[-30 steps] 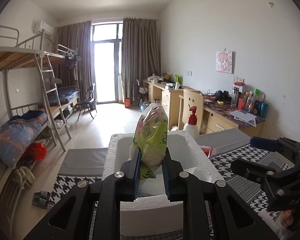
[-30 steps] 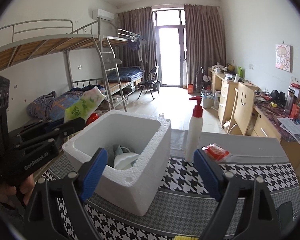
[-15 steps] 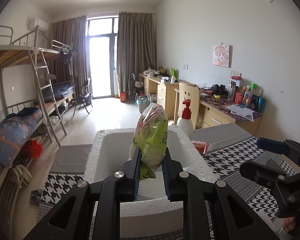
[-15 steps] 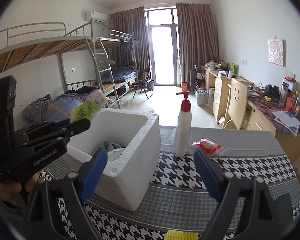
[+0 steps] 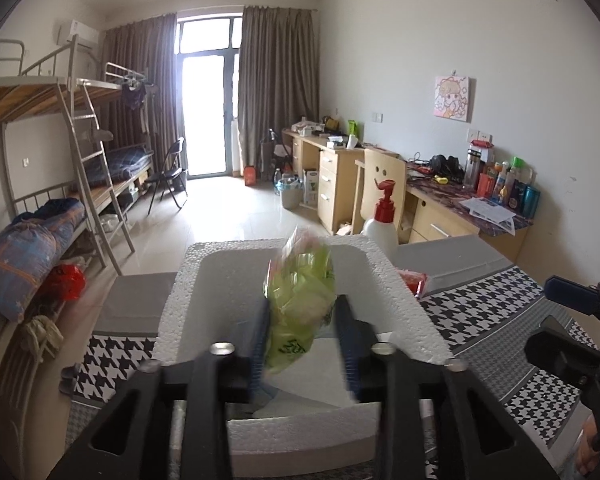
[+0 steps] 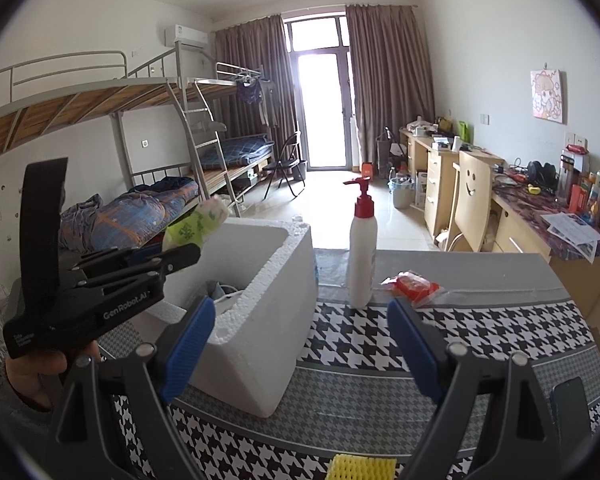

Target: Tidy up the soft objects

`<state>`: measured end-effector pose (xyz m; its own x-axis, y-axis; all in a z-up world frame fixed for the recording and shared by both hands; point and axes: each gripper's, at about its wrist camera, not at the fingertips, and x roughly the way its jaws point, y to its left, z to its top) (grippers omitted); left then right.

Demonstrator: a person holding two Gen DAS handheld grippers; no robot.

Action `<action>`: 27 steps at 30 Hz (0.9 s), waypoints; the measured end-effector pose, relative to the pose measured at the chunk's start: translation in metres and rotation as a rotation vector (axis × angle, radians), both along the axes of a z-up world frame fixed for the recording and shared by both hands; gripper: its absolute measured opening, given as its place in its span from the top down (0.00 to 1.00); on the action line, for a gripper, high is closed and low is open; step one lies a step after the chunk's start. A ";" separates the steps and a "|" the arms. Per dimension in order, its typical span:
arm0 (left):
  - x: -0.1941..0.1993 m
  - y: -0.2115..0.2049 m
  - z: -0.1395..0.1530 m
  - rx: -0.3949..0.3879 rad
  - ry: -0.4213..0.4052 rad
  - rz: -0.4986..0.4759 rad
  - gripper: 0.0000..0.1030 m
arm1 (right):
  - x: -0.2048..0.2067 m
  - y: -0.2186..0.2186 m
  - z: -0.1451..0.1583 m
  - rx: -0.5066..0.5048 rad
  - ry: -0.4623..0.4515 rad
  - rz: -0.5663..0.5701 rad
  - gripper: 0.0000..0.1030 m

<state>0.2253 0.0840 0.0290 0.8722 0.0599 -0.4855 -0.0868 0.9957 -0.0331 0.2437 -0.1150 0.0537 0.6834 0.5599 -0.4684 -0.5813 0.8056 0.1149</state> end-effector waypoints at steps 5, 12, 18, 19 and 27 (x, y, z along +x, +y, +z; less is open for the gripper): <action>-0.006 0.002 0.003 0.000 -0.031 0.026 0.20 | 0.001 0.000 -0.001 -0.001 0.001 -0.010 0.12; -0.015 0.001 0.009 0.006 -0.075 0.052 0.01 | -0.002 -0.002 0.001 -0.008 -0.017 -0.012 0.12; -0.023 0.002 0.013 -0.009 -0.089 0.056 0.01 | -0.007 -0.004 0.005 -0.005 -0.027 -0.018 0.12; -0.024 0.001 0.013 -0.012 -0.088 0.053 0.01 | -0.009 -0.005 0.005 -0.004 -0.029 -0.018 0.12; -0.046 -0.005 0.019 0.006 -0.114 0.053 0.01 | -0.022 -0.010 0.009 0.004 -0.048 -0.013 0.12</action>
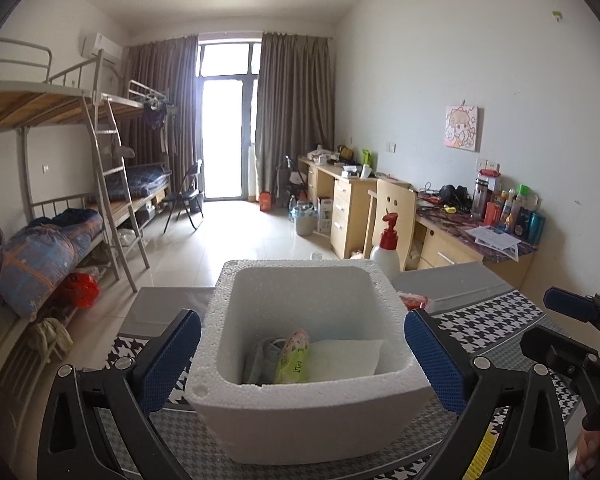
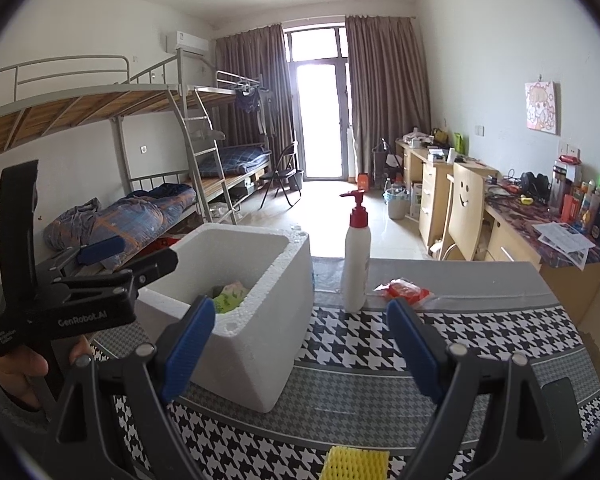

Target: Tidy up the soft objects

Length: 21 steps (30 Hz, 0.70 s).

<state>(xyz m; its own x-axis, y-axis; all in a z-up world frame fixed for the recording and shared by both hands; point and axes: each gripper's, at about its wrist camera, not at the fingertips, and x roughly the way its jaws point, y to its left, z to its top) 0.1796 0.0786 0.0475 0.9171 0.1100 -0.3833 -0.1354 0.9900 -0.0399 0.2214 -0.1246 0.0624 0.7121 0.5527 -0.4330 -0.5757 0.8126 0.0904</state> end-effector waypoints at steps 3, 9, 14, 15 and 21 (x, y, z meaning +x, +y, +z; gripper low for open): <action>-0.008 -0.005 0.004 0.019 -0.013 -0.004 0.01 | -0.007 -0.003 0.003 0.005 -0.010 0.004 0.12; -0.025 -0.011 0.009 0.037 -0.037 -0.002 0.01 | -0.017 -0.007 0.006 0.012 -0.022 0.006 0.12; -0.036 -0.015 0.010 0.041 -0.048 -0.007 0.01 | -0.030 -0.013 0.007 0.013 -0.034 0.004 0.12; -0.038 -0.016 0.010 0.045 -0.050 -0.006 0.01 | -0.032 -0.014 0.007 0.015 -0.035 0.003 0.12; -0.051 -0.021 0.007 0.035 -0.064 -0.004 0.01 | -0.043 -0.020 0.005 0.022 -0.033 0.004 0.12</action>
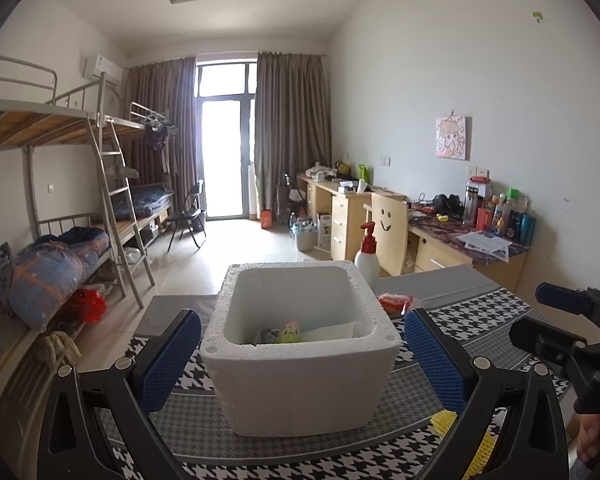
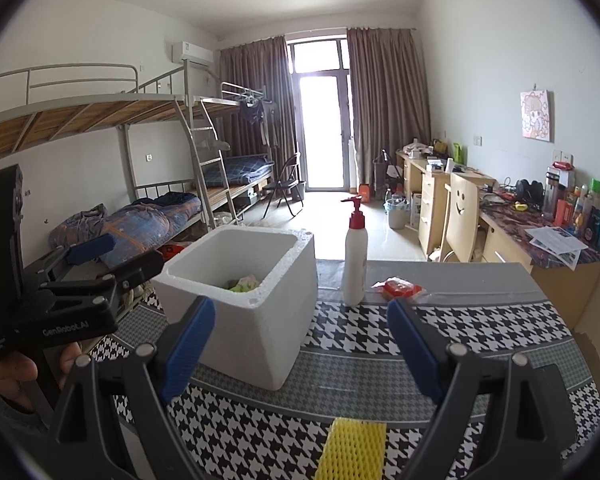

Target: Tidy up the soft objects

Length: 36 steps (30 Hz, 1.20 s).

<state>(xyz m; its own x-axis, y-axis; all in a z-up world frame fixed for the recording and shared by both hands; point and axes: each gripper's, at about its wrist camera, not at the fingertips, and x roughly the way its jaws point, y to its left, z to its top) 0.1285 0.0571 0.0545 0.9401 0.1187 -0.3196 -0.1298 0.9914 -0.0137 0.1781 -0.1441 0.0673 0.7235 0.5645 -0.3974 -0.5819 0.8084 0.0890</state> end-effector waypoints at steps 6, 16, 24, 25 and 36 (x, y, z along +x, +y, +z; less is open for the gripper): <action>-0.014 -0.009 -0.003 -0.011 -0.014 -0.023 0.01 | -0.011 -0.003 -0.001 -0.011 -0.017 -0.016 0.05; -0.031 -0.016 -0.007 -0.009 -0.029 -0.040 0.01 | -0.028 -0.007 0.001 -0.007 -0.052 -0.028 0.05; -0.038 -0.020 -0.010 -0.008 -0.037 -0.045 0.01 | -0.036 -0.017 0.001 -0.010 -0.069 -0.048 0.05; -0.039 -0.021 -0.011 -0.005 -0.036 -0.050 0.01 | -0.037 -0.017 0.001 -0.010 -0.071 -0.051 0.05; -0.046 -0.030 -0.022 -0.014 -0.044 -0.078 0.01 | -0.043 -0.030 -0.015 0.009 -0.068 -0.083 0.05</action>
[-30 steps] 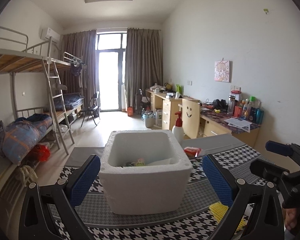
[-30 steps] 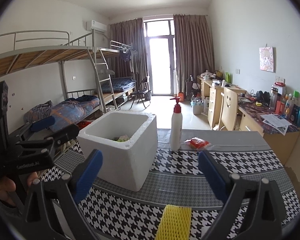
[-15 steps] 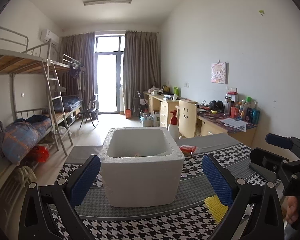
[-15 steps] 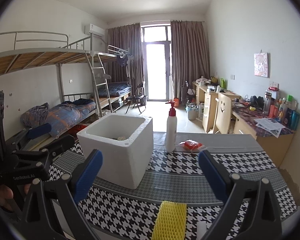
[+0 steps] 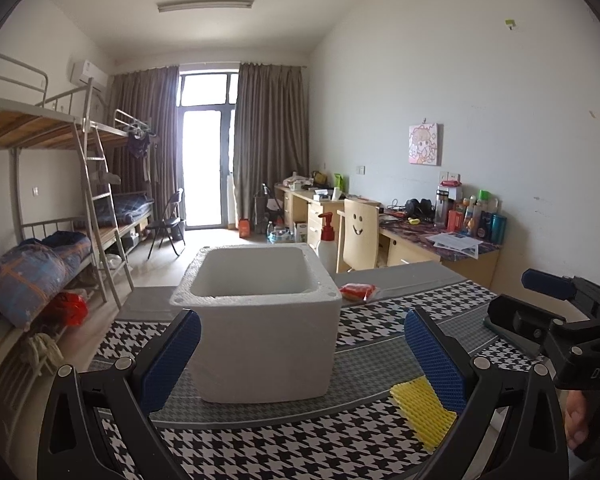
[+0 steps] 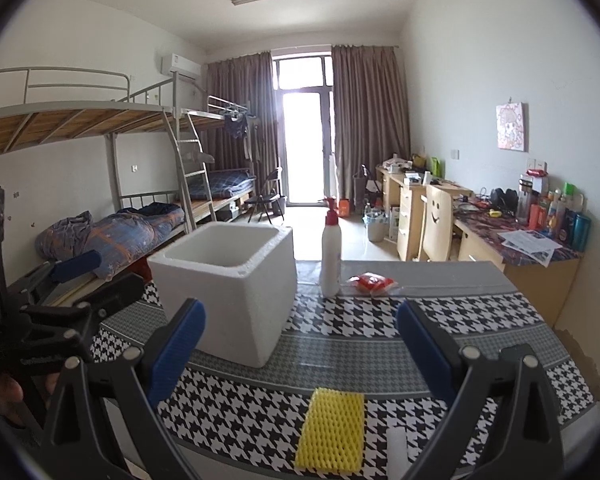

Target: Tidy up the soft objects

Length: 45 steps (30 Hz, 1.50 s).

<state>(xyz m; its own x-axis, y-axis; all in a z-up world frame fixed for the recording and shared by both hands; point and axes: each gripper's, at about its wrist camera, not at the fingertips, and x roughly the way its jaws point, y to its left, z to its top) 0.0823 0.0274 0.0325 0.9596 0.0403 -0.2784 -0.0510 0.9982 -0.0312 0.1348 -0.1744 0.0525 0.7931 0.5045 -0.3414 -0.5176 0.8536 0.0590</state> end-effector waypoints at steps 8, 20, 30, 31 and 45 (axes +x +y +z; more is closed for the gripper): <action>-0.001 -0.004 -0.012 -0.027 0.015 -0.019 0.01 | -0.003 -0.007 -0.008 0.008 0.002 -0.002 0.05; 0.000 -0.017 -0.028 -0.036 0.043 -0.077 0.01 | -0.004 -0.022 -0.032 -0.002 0.009 -0.057 0.05; 0.004 -0.030 -0.041 -0.053 0.066 -0.099 0.01 | -0.007 -0.035 -0.046 -0.016 0.024 -0.089 0.05; 0.004 -0.033 -0.042 -0.052 0.068 -0.105 0.01 | -0.007 -0.036 -0.047 -0.014 0.029 -0.090 0.05; 0.011 -0.053 -0.059 -0.057 0.116 -0.151 0.01 | -0.010 -0.050 -0.064 -0.051 0.058 -0.138 0.05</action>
